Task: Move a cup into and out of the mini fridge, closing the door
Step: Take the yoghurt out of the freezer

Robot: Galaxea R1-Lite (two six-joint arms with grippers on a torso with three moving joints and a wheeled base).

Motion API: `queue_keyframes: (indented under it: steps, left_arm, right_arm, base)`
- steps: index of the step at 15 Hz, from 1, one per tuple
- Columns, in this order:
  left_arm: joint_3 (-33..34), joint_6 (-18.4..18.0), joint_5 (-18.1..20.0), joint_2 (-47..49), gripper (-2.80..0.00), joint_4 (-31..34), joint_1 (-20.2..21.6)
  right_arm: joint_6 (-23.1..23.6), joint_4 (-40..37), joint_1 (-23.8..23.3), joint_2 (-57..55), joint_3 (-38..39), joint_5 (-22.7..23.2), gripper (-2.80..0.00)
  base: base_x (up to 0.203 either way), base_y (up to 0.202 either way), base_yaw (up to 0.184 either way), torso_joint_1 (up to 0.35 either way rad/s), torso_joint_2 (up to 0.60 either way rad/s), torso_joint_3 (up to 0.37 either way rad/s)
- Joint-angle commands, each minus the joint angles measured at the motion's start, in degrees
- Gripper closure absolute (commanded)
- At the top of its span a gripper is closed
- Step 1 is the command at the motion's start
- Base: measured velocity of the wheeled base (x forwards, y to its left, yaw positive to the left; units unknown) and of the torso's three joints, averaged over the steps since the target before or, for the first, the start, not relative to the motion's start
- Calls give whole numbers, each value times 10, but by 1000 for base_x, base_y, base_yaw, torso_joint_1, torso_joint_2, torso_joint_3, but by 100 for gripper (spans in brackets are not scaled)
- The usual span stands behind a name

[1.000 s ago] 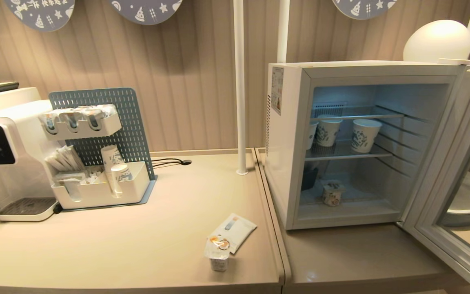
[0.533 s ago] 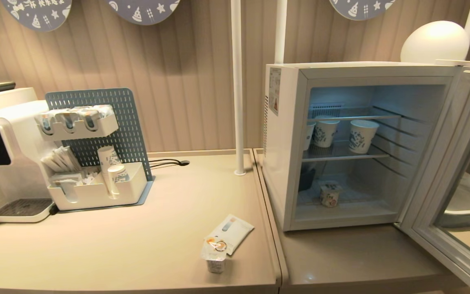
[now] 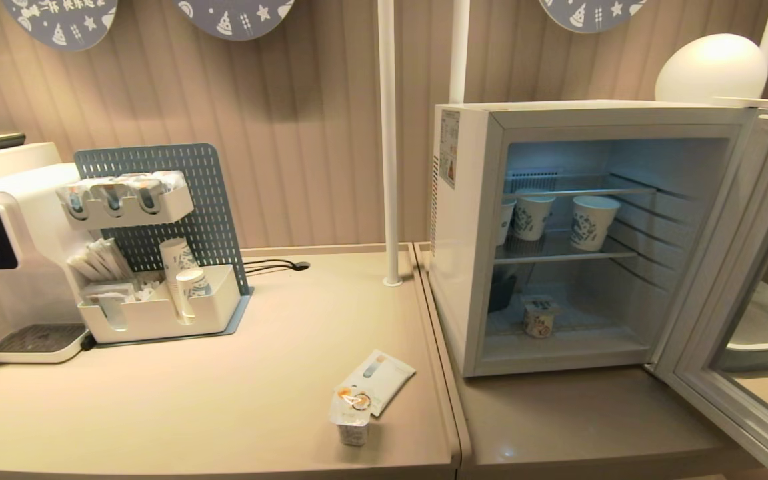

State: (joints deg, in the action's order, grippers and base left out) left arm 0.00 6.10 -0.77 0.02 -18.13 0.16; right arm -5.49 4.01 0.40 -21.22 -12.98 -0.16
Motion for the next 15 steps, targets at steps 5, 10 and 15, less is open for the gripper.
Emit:
queue_keyframes:
  steps: [5,10,15]
  left_arm:
    - [23,2,0,1,0,-1,0]
    - [23,2,0,1,0,-1,-1]
    - [23,2,0,1,0,-1,0]
  right_arm:
    - [3,267,9,-556,-18,19,0]
    - [15,638,21,-960,-10,23,-280]
    - [31,733,42,-1049,-102,13,-280]
  base:
    - [0,0,0,0,0,0]
    - [0,0,0,0,0,0]
    - [0,0,0,0,0,0]
